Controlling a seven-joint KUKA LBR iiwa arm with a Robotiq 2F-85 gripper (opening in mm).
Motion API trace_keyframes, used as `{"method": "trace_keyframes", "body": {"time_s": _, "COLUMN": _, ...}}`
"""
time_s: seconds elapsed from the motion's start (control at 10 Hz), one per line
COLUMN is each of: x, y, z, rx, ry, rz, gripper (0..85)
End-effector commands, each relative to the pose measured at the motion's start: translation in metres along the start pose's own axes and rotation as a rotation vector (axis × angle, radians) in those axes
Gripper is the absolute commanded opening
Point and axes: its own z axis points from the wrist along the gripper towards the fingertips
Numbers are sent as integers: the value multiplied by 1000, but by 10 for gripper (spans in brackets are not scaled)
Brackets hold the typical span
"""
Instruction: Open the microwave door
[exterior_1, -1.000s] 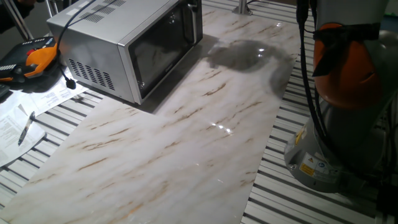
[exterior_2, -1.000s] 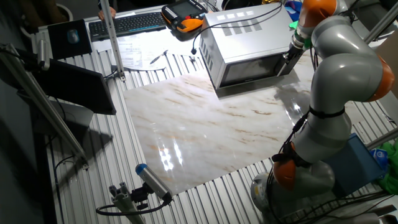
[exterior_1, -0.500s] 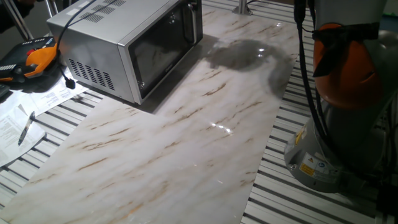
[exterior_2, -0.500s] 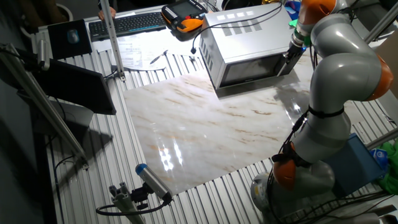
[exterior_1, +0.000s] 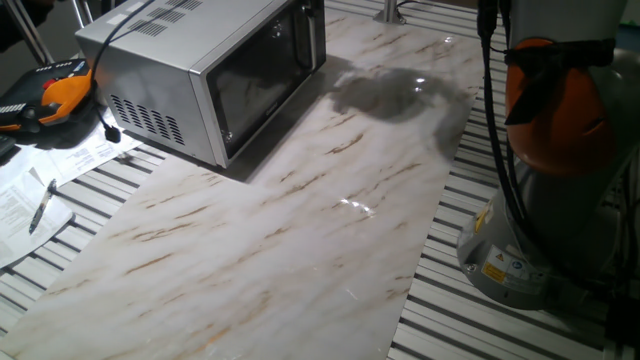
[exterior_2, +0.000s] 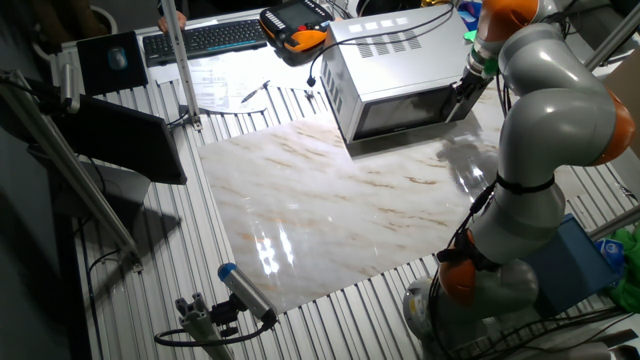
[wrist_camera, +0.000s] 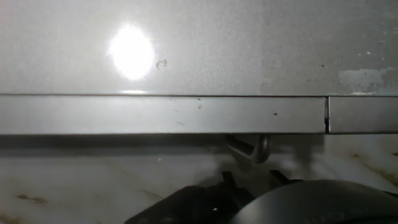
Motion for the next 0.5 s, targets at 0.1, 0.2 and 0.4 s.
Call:
{"method": "trace_keyframes", "body": {"time_s": 0.1, "x": -1, "y": -2, "z": 1, "rx": 11, "ry": -8, "rz": -7, "gripper": 510}}
{"method": "trace_keyframes", "body": {"time_s": 0.2, "x": -1, "y": -2, "z": 1, "rx": 11, "ry": -9, "rz": -7, "gripper": 510}}
{"method": "trace_keyframes", "body": {"time_s": 0.4, "x": -3, "y": -6, "z": 7, "rx": 2, "ry": -17, "rz": -12, "gripper": 510}}
